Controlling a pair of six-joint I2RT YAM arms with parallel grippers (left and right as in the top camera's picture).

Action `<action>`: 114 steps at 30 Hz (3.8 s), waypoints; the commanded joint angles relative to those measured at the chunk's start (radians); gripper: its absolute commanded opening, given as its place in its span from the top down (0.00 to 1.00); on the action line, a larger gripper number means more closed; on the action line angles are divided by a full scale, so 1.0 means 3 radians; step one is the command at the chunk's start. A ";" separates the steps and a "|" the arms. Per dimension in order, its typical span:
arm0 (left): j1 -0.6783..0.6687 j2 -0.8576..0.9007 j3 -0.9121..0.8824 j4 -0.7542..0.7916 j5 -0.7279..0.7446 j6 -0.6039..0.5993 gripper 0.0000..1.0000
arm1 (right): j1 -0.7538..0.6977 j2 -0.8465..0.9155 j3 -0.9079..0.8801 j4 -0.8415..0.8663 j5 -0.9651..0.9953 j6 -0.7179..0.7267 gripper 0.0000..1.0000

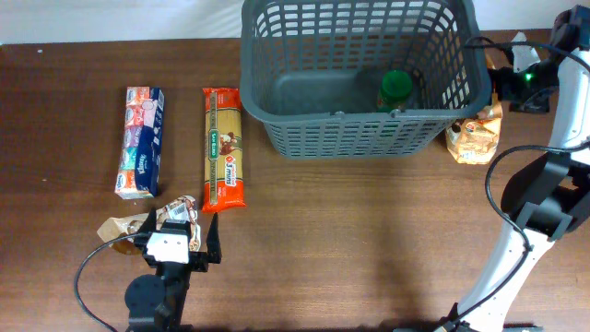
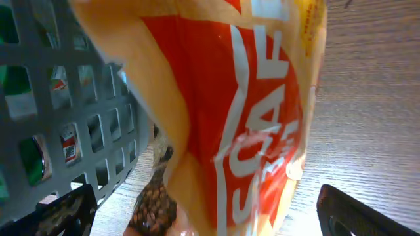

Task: Pack container
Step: 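Move the right gripper to the orange Nescafe pouch beside the basket, then grasp the orange Nescafe pouch with the right gripper and lift it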

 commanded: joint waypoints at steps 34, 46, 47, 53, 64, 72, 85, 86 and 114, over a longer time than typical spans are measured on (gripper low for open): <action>0.0022 -0.0029 -0.0018 0.0006 -0.0011 -0.0020 0.01 | -0.0122 0.0292 -0.0301 0.0174 -0.0181 -0.0023 0.01; 0.0022 -0.0029 -0.0018 0.0006 -0.0011 -0.0022 0.01 | -0.0113 0.0292 -0.0736 0.0431 -0.0206 -0.0022 0.01; 0.0022 -0.0029 -0.0018 0.0006 -0.0011 -0.0020 0.01 | -0.0113 0.0292 -0.0763 0.0454 -0.0206 -0.0020 0.01; 0.0022 -0.0029 -0.0018 0.0006 -0.0011 -0.0022 0.01 | -0.0114 0.0292 -0.0860 0.0529 -0.0206 -0.0003 0.01; 0.0020 -0.0029 -0.0018 0.0006 -0.0011 -0.0020 0.01 | -0.0117 0.0292 -0.0877 0.0591 -0.0205 0.0039 0.28; 0.0022 -0.0029 -0.0018 0.0006 -0.0011 -0.0020 0.01 | -0.0117 0.0292 -0.0877 0.0645 -0.0203 0.0066 0.96; 0.0022 -0.0029 -0.0018 0.0006 -0.0011 -0.0020 0.01 | -0.0388 0.0282 -0.0870 0.0748 -0.0483 0.0420 0.96; 0.0022 -0.0029 -0.0018 0.0006 -0.0011 -0.0020 0.01 | -0.0444 0.0275 -0.0863 0.0745 -0.0568 0.0429 0.96; 0.0022 -0.0029 -0.0018 0.0006 -0.0011 -0.0020 0.01 | -0.0736 -0.0191 0.2340 -0.0590 -0.0674 0.0738 0.96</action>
